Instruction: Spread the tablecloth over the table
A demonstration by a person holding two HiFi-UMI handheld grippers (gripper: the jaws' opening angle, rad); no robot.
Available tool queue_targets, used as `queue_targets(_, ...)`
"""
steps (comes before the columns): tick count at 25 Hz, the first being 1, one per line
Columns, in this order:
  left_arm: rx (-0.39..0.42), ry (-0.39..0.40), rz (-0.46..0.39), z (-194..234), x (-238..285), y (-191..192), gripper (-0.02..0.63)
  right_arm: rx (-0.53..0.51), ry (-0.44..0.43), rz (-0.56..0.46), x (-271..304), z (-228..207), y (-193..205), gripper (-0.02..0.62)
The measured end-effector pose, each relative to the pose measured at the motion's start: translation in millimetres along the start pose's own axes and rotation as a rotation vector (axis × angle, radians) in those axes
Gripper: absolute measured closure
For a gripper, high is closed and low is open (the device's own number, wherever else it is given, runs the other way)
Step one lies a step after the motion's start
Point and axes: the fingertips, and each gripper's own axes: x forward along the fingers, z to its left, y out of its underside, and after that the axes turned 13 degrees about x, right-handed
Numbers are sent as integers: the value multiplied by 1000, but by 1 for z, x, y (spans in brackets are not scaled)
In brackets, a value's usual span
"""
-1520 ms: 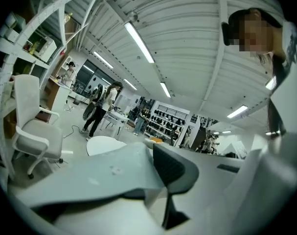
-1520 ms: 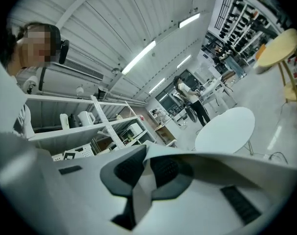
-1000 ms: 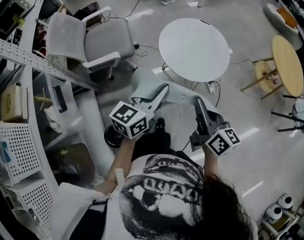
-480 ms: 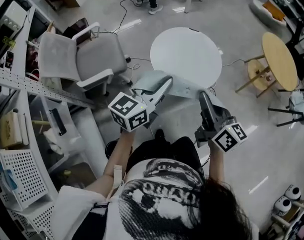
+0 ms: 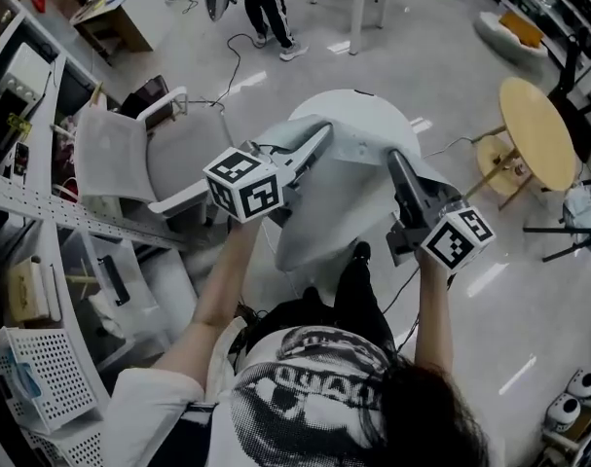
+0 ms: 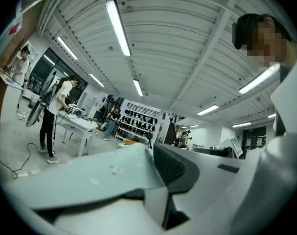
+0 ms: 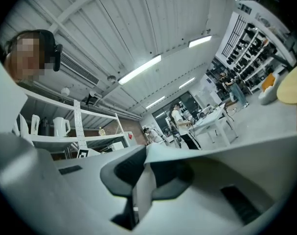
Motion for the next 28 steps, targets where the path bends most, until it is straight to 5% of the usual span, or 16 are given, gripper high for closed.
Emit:
queue_targets(9,67,-17,56,74,118,-16,546,58,-19,30,66,-95,-80,568)
queue_targets(23,175,-5,74,175,297,-83,546,-12,-45,-2,162,-202,-235,569)
queue_targets(28,214,2,41,198,347,-124,546,-121,-49,-27,187,-211,-296,570)
